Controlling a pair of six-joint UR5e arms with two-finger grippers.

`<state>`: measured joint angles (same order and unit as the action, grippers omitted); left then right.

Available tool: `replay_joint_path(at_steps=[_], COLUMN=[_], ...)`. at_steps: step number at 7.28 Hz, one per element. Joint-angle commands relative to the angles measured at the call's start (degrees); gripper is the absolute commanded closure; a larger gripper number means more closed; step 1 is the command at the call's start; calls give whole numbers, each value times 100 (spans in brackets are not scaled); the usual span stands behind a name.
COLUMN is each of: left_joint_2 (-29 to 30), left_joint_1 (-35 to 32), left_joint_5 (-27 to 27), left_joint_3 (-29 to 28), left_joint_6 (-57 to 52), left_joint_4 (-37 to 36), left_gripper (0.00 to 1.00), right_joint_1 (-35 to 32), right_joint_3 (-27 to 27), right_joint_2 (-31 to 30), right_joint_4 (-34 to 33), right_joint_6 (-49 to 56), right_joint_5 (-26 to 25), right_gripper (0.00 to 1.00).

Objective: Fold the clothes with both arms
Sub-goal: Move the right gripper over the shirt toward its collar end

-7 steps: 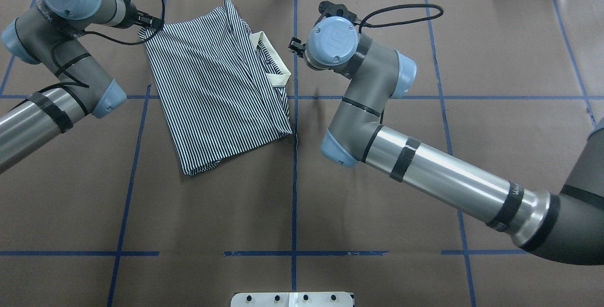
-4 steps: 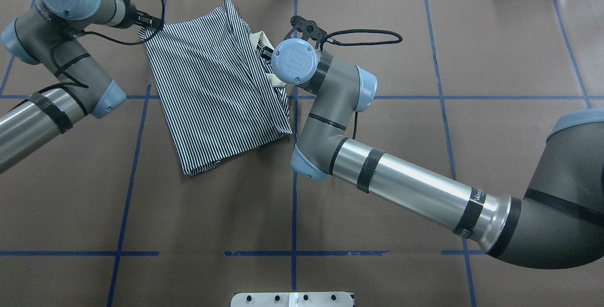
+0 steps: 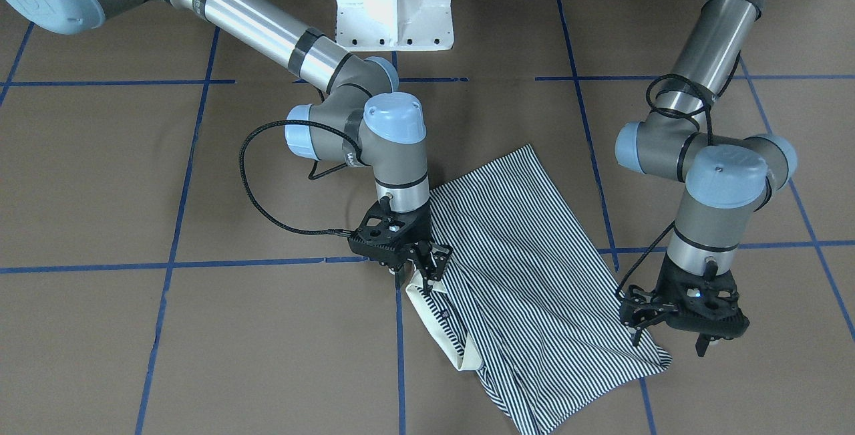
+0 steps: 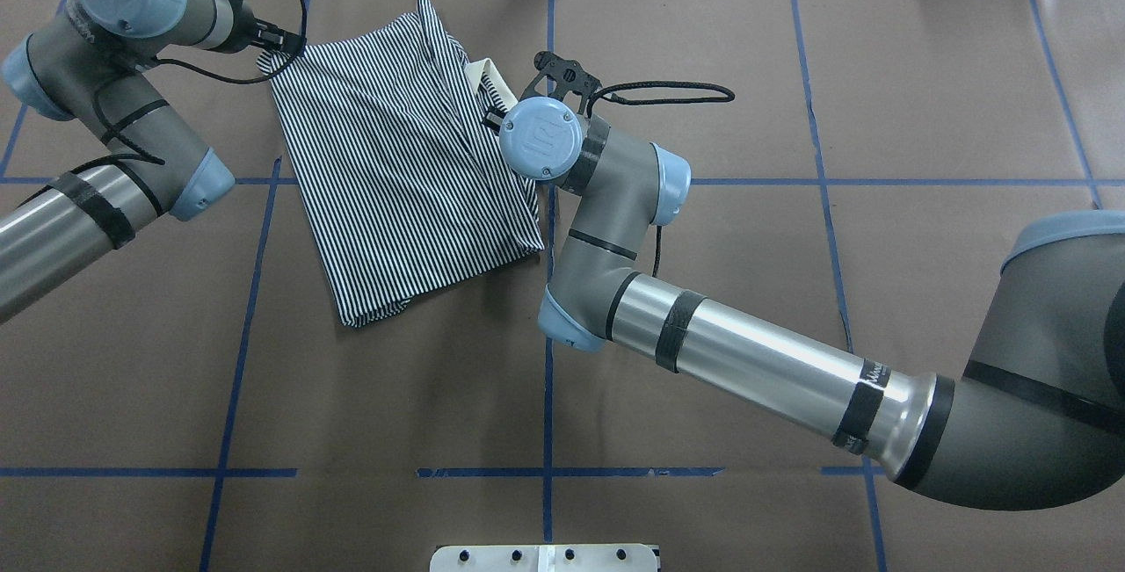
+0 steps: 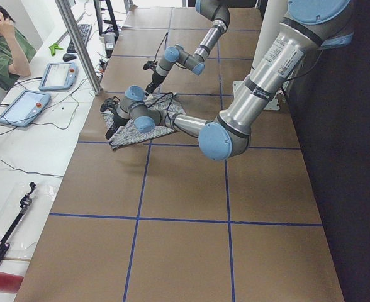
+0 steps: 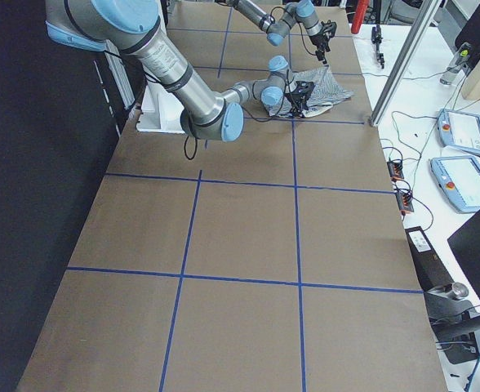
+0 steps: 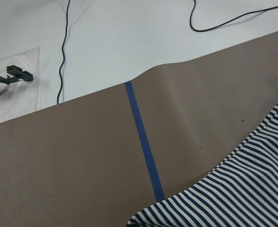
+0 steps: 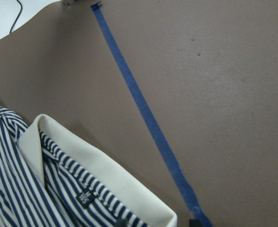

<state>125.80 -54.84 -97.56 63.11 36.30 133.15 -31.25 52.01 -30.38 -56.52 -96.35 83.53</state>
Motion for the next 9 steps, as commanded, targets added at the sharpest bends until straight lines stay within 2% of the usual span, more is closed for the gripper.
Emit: replay_joint_path(at_steps=[1, 3, 4, 5, 8, 9], left_joint_2=[-3, -3, -3, -12, -3, 6], left_joint_1=[0, 0, 0, 0, 9, 9], left_joint_5=[0, 0, 0, 0, -9, -18], left_joint_3=[0, 9, 35, 105, 132, 149], left_joint_6=[0, 0, 0, 18, 53, 53], left_joint_4=[1, 9, 1, 1, 1, 1], left_gripper=[0, 0, 0, 0, 0, 0], right_joint_1=[14, -3, -30, -21, -21, 92], right_joint_3=[-41, -6, 194, 753, 3176, 3750], right_joint_2=[-3, 6, -46, -438, -2571, -3143], right_joint_4=[-34, -44, -44, -70, -228, -228], right_joint_6=[11, 19, 37, 37, 72, 72], right_joint_5=[-12, 5, 14, 40, 32, -29], right_gripper=[100, 100, 100, 100, 100, 100])
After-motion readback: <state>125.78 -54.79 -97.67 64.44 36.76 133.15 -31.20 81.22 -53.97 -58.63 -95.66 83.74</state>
